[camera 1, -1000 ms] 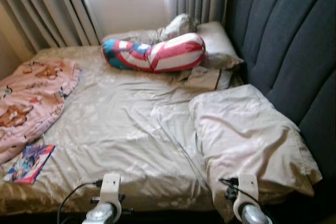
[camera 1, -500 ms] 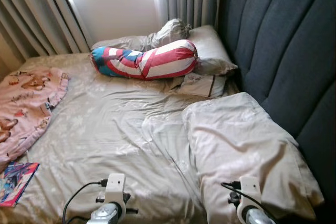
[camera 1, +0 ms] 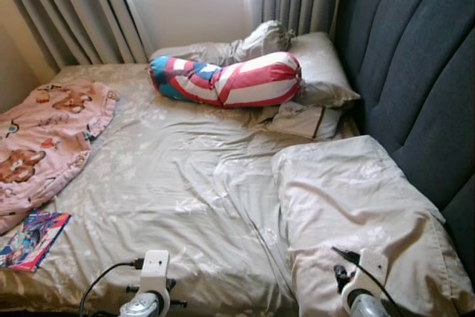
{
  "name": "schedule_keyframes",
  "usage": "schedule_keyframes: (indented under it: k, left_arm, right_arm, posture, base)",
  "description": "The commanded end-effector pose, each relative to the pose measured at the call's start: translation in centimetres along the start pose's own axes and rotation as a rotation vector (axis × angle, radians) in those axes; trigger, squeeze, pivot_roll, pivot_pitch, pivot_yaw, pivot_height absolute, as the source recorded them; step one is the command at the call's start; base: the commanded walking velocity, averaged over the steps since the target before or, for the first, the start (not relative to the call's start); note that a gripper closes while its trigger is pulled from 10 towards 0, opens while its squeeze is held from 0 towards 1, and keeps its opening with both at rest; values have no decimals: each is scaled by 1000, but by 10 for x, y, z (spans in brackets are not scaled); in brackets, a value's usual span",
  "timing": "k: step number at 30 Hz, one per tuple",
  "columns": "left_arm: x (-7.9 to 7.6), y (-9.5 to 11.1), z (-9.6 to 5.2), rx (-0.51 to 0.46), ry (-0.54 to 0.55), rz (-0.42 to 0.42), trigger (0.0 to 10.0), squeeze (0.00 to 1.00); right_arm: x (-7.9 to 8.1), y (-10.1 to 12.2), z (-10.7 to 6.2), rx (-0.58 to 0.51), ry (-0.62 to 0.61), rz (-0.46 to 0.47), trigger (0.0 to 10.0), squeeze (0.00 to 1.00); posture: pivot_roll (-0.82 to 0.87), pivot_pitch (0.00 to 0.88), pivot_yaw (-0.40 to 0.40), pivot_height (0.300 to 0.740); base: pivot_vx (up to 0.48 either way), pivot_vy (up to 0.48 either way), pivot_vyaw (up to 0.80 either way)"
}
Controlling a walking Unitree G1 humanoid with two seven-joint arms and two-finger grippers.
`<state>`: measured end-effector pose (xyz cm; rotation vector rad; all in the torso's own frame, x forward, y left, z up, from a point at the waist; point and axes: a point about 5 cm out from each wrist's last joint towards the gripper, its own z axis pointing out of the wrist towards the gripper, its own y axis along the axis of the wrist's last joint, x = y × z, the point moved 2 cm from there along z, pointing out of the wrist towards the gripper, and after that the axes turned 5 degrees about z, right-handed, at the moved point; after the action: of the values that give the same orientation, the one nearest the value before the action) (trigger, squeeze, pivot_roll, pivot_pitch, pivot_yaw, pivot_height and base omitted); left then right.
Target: Clean up the room
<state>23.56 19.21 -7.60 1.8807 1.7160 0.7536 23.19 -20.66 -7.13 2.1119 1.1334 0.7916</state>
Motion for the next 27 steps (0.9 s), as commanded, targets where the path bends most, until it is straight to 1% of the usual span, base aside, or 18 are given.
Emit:
schedule_keyframes:
  k: [1, 2, 7, 9, 11, 12, 13, 17, 18, 19, 23, 24, 25, 26, 27]
  left_arm:
    - [5, -5, -1, 20, 12, 10, 10000, 0]
    - [6, -6, -1, 22, 12, 12, 10000, 0]
    - [6, -6, -2, 25, 11, 15, 10000, 0]
    - [6, -7, -2, 26, 11, 18, 10000, 0]
    - [7, -7, -2, 27, 11, 22, 10000, 0]
    - [7, -7, -2, 27, 11, 21, 10000, 0]
    - [7, -7, -2, 28, 12, 21, 10000, 0]
    - [7, -8, -2, 29, 12, 21, 10000, 0]
    - [7, -8, -2, 30, 12, 21, 10000, 0]
    - [6, -8, -2, 31, 12, 22, 10000, 0]
    - [6, -8, -2, 31, 11, 23, 10000, 0]
    - [5, -8, -2, 32, 8, 28, 10000, 0]
    - [5, -8, -2, 33, 7, 31, 10000, 0]
    - [5, -8, -2, 33, 7, 31, 10000, 0]
    - [5, -9, -2, 34, 7, 31, 10000, 0]
  right_arm:
    - [3, 10, 1, -65, 1, 53, 10000, 1000]
    - [3, 15, 0, -104, 2, 73, 10000, 1000]
    - [2, 15, -2, -131, 6, 58, 10000, 1000]
    - [-1, 8, -3, -100, -13, 11, 10000, 1000]
    - [-4, 3, -6, -94, -8, 3, 10000, 1000]
    - [-8, -5, -6, -40, -34, -46, 10000, 1000]
    - [-14, -12, -7, 11, -74, -76, 10000, 1000]
    - [-20, -15, -9, 30, -115, -18, 10000, 1000]
    - [-24, -19, -9, 65, -145, -7, 10000, 1000]
    - [-26, -20, -10, 79, -174, 31, 10000, 1000]
    - [-29, -23, -10, 99, -197, 87, 10000, 1000]
    - [-29, -29, -12, 128, -211, 143, 10000, 1000]
    - [-30, -32, -13, 143, -219, 174, 10000, 1000]
    - [-30, -32, -13, 143, -219, 174, 10000, 1000]
    - [-31, -37, -15, 165, -229, 180, 10000, 1000]
  posture:
    - [-80, 0, 70, 740]
    - [-82, 0, 71, 740]
    - [-87, 0, 71, 740]
    - [-87, 0, 71, 740]
    - [-85, 0, 70, 740]
    - [-87, 0, 70, 740]
    - [-92, 0, 69, 740]
    - [-89, 0, 68, 740]
    - [-89, 0, 68, 740]
    - [-91, 0, 66, 740]
    - [-94, 0, 64, 740]
    - [-93, 0, 63, 740]
    - [-92, 0, 62, 740]
    - [-92, 0, 62, 740]
    - [-92, 0, 62, 740]
  base:
    - [0, 0, 0]
    - [0, 0, 0]
    - [0, 0, 0]
    - [0, 0, 0]
    - [0, 0, 0]
    - [0, 0, 0]
    - [0, 0, 0]
    - [0, 0, 0]
    - [0, 0, 0]
    - [0, 0, 0]
    - [0, 0, 0]
    - [0, 0, 0]
    - [0, 0, 0]
    - [0, 0, 0]
    - [0, 0, 0]
